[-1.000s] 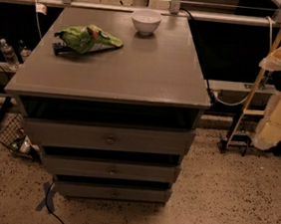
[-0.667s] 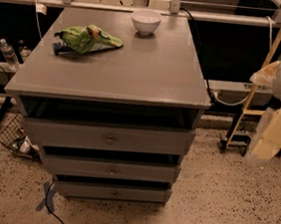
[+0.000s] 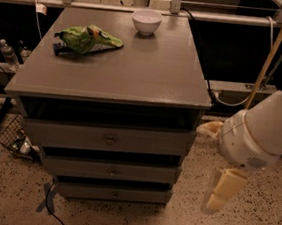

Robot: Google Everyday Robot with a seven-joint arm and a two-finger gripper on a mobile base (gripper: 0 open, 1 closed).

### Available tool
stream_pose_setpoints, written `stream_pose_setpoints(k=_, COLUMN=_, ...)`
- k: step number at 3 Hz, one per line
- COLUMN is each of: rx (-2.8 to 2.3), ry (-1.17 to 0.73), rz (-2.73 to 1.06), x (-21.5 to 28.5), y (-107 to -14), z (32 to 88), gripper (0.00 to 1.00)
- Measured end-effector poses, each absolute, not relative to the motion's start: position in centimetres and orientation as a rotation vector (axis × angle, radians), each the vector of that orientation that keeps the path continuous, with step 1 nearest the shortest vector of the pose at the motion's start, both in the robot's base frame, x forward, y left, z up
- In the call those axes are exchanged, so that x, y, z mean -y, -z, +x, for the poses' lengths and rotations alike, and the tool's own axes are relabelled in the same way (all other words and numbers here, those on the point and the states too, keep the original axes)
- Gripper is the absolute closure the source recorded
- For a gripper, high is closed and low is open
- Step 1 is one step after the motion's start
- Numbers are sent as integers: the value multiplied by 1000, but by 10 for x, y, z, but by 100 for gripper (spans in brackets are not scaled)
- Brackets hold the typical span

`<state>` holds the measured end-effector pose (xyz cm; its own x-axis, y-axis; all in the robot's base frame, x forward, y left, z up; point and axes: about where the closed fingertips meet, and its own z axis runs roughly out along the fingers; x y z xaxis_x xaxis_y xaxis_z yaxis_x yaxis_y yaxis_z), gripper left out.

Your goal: Open bottom drawer

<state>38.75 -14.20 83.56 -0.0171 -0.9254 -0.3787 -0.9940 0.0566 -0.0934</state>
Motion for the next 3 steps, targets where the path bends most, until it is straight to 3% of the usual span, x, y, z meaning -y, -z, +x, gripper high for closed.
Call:
stream_pose_setpoints(k=1, rx=-1931, ry=-427, rz=-1969, x=102, y=-781, z=375, gripper=0)
stream_pose_setpoints(k=3, rx=-1990, ry=-445, rz=-1986, x=99, y=-754, z=377, gripper=0)
